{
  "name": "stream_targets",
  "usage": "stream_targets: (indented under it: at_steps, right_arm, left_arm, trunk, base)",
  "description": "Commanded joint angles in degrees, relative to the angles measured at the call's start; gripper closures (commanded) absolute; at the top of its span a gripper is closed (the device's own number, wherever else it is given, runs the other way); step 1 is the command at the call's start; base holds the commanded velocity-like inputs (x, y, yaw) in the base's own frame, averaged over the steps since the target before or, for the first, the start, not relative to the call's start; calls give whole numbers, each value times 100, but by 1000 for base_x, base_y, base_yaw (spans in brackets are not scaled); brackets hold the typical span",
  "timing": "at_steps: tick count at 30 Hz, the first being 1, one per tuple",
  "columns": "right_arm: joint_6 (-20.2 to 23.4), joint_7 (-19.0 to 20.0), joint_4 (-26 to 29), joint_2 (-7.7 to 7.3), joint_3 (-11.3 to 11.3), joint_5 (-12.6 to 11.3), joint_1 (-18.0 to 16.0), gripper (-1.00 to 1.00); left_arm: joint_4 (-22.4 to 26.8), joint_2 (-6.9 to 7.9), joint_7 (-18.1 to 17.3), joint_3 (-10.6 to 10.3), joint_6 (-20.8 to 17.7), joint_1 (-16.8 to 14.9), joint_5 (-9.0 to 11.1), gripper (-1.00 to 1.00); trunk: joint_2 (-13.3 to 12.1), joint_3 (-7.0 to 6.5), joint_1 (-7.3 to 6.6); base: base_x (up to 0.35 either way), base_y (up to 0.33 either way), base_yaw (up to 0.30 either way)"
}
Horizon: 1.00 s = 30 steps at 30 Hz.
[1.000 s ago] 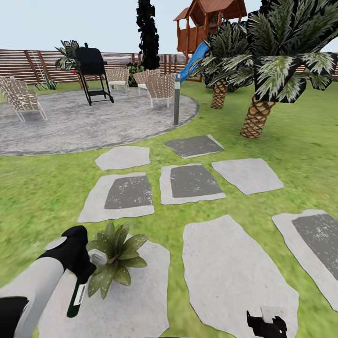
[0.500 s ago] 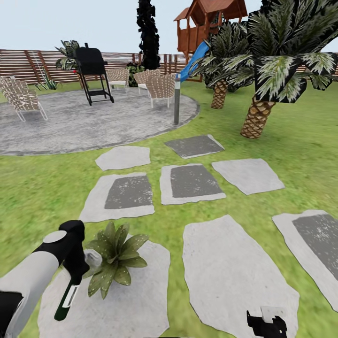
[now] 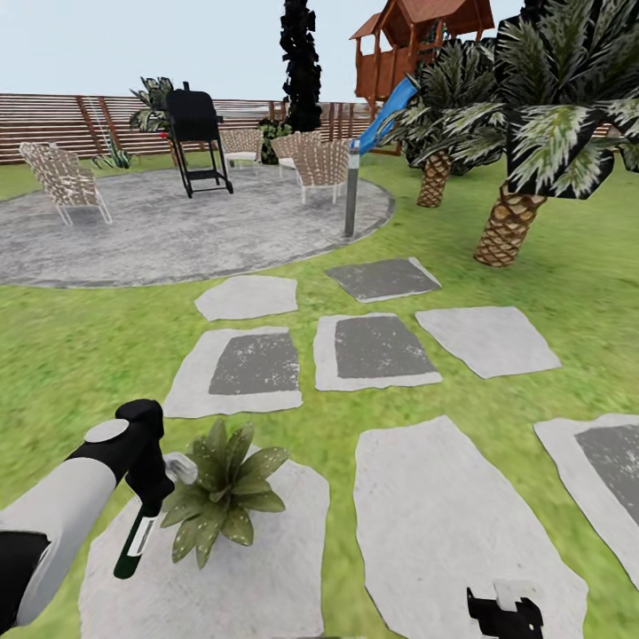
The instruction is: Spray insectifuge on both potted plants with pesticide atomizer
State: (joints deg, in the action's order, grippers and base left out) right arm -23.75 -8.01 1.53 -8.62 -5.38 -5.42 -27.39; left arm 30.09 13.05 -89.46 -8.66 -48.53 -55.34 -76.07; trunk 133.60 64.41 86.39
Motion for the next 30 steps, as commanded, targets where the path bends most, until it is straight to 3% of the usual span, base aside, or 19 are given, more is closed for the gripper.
stream_targets:
  at_steps: [1,18,30]
  right_arm:
    - [-16,-7,-3,0,-49,-56,-3,-100]
    - [-16,-7,7,8,-44,-64,-3,-100]
    - [-16,-11,8,27,-50,-65,-3,-100]
  left_arm:
    - [8,5,-54,-29,-60,-3,-31,100]
    - [11,-65,-54,-26,-68,-3,-57,100]
    - [6,-52,-54,-41,-78,49,-58,100]
  trunk:
    - [2,5,1]
    - [2,5,1]
    - [2,5,1]
  base:
    - [204,-208,0]
    - [38,-265,3]
    - [0,-275,258]
